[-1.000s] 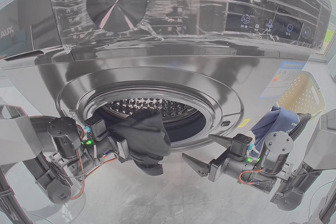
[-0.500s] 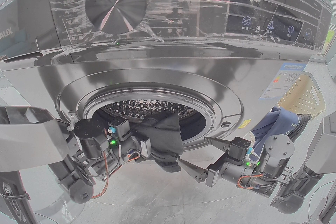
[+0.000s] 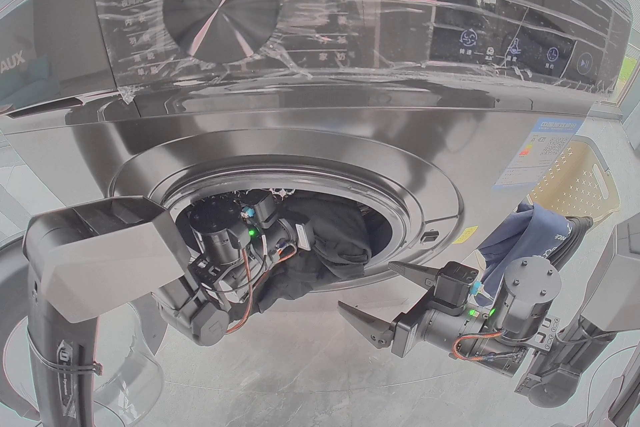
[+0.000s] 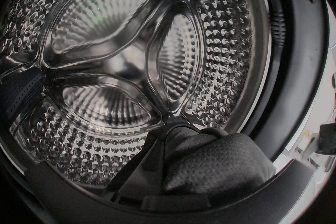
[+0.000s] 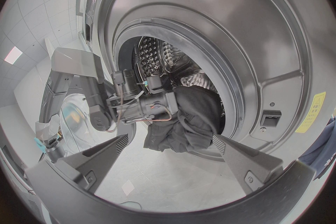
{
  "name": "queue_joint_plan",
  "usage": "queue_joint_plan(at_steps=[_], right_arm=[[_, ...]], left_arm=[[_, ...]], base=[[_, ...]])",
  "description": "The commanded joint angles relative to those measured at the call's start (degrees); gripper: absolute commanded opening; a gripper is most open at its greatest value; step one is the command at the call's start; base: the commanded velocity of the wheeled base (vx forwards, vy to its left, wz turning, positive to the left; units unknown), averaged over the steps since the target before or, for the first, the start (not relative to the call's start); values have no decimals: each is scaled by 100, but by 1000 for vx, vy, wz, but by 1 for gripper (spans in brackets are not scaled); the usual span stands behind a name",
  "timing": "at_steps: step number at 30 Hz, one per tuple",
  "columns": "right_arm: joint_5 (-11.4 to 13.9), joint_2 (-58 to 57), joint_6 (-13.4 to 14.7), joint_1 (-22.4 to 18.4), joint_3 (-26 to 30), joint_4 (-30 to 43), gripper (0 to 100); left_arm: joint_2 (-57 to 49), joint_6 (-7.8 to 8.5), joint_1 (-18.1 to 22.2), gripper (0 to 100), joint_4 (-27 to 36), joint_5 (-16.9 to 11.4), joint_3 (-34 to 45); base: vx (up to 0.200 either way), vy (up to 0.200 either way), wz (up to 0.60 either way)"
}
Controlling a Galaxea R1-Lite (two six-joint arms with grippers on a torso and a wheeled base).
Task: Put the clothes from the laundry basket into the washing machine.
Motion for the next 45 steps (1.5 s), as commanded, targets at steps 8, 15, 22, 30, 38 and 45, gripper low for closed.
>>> queue_joint_plan(at_steps=[8,15,22,30,38,45], right_arm=[[10,41,-1,-5,-7,-10,100],[10,41,-1,4,1,-10,100],[10,50,-1,-5,10,-10,100],[10,50,-1,-14,10,-10,100],[10,59,-1,-14,-7,-10,100],[10,59,-1,-5,-16,-10,100]], left_arm=[[735,-2,373,0,757,277,-1859],[893,-20,425,0,1311,558,-2782],[893,-64,434,0,1566,734,-3195],[797,-266,408,100,1627,743,-2905],[-30,-503,311,100,2919,725,-1885],[50,-450,162,100,3253,681,-1393]], base=[[0,0,0],[0,0,0],[0,0,0],[0,0,0],[0,0,0],[0,0,0]])
